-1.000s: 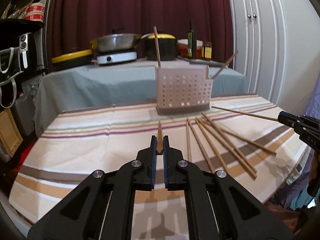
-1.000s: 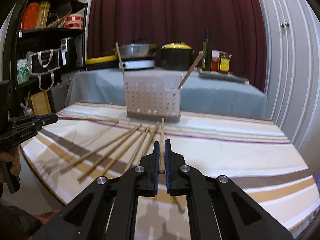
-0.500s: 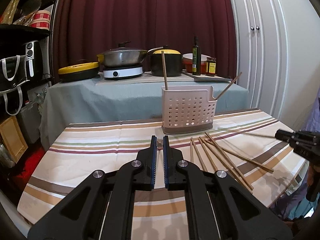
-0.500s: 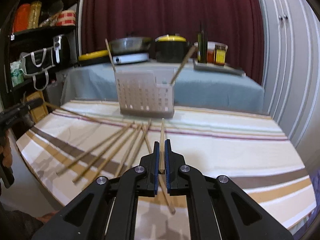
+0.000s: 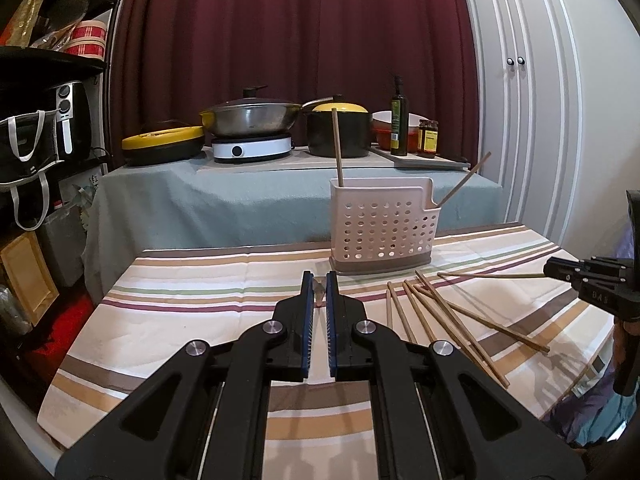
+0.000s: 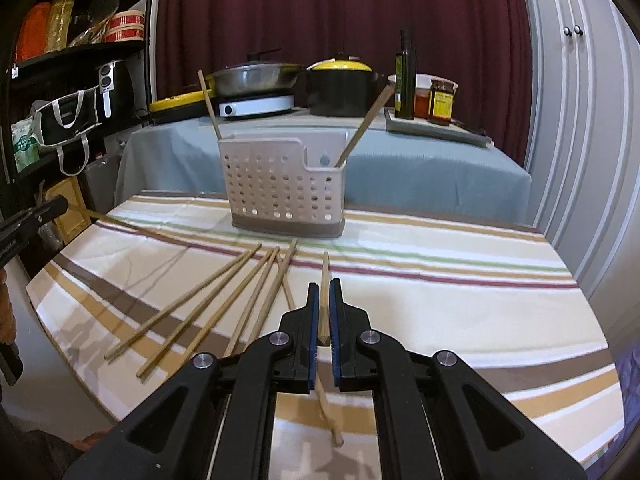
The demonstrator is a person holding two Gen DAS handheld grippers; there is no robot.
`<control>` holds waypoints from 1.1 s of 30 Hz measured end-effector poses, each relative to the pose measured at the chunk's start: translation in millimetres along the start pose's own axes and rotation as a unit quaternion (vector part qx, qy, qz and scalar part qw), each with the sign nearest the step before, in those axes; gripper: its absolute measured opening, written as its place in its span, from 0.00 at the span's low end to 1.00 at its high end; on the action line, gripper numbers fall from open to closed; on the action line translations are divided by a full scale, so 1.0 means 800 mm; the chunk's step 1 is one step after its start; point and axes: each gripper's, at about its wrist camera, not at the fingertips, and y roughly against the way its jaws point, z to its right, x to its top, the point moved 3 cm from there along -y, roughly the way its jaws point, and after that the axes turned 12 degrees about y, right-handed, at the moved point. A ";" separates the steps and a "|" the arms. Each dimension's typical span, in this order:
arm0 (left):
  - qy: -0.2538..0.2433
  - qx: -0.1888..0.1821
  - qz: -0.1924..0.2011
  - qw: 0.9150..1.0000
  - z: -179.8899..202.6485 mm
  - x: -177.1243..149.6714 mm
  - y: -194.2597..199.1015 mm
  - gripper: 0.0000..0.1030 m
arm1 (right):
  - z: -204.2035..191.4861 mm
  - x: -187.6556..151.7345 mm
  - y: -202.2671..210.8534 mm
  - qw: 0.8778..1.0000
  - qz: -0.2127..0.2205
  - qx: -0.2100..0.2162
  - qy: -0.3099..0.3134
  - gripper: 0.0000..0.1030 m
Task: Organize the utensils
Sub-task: 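Lift both chopsticks and lower them into the white caddy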
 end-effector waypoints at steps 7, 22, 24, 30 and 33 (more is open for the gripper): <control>0.001 0.000 0.005 1.000 -0.001 0.011 -0.005 0.06 | 0.008 0.030 -0.006 0.999 0.031 -0.010 0.007 0.06; 0.005 0.004 0.026 1.000 0.001 0.056 -0.038 0.06 | 0.029 0.094 -0.032 0.993 0.113 -0.033 0.012 0.06; 0.005 0.004 0.030 1.000 0.003 0.060 -0.042 0.06 | 0.032 0.102 -0.036 0.992 0.124 -0.036 0.011 0.06; 0.003 0.003 0.036 0.999 0.008 0.076 -0.058 0.06 | 0.040 0.121 -0.047 0.988 0.147 -0.037 0.011 0.07; 0.010 -0.002 0.033 0.999 0.010 0.083 -0.065 0.06 | 0.043 0.128 -0.048 0.989 0.147 -0.030 0.007 0.06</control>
